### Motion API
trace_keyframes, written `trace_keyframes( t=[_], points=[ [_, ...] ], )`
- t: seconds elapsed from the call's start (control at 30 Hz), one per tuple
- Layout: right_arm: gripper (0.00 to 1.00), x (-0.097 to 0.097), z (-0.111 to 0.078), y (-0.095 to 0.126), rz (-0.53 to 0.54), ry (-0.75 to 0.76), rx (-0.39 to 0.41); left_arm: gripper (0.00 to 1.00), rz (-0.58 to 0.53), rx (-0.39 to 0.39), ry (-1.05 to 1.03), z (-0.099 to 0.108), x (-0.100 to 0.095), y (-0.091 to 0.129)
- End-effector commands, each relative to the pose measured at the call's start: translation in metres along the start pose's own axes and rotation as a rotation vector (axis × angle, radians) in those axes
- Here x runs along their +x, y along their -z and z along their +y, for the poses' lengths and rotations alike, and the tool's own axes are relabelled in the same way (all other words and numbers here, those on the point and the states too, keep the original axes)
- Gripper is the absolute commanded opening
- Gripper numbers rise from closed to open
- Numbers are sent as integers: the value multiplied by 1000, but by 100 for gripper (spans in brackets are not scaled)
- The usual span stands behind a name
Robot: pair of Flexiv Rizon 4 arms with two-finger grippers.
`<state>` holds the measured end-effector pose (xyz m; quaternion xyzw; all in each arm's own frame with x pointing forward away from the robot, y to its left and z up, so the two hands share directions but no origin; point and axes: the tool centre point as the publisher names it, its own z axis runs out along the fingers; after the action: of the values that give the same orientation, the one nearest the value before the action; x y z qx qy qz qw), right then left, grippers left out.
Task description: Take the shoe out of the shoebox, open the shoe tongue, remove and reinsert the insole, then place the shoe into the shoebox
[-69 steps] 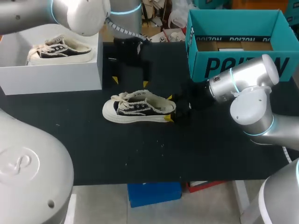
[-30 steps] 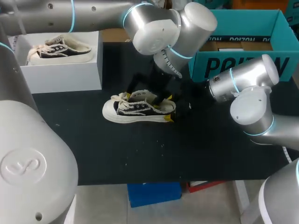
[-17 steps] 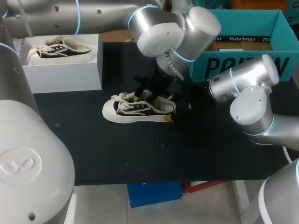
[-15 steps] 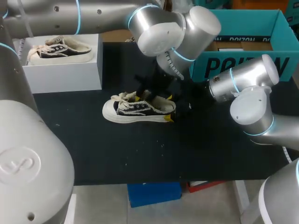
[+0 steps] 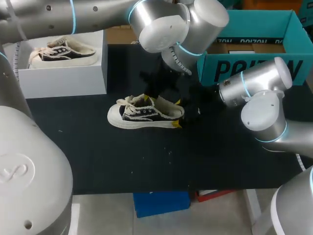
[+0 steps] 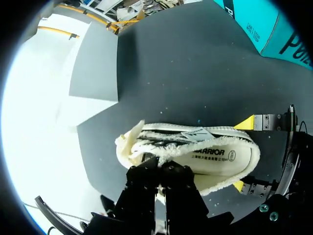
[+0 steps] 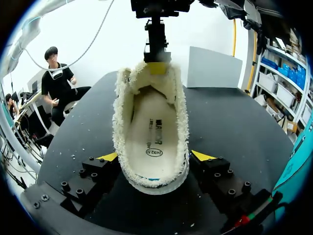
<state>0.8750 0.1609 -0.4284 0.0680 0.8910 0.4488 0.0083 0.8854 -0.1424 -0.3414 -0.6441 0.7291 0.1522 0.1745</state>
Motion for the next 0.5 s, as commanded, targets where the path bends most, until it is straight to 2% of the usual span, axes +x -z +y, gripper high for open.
trace_keyframes(
  t=[0.03, 0.3, 0.5],
  points=[
    [0, 0, 1, -1, -1, -1, 3, 0, 42, 34, 25, 5, -17, 6],
    [0, 0, 1, -1, -1, -1, 3, 0, 89, 97, 101, 7, -39, 13],
    [0, 0, 1, -1, -1, -1, 3, 0, 100, 115, 121, 8, -46, 13]
  ],
)
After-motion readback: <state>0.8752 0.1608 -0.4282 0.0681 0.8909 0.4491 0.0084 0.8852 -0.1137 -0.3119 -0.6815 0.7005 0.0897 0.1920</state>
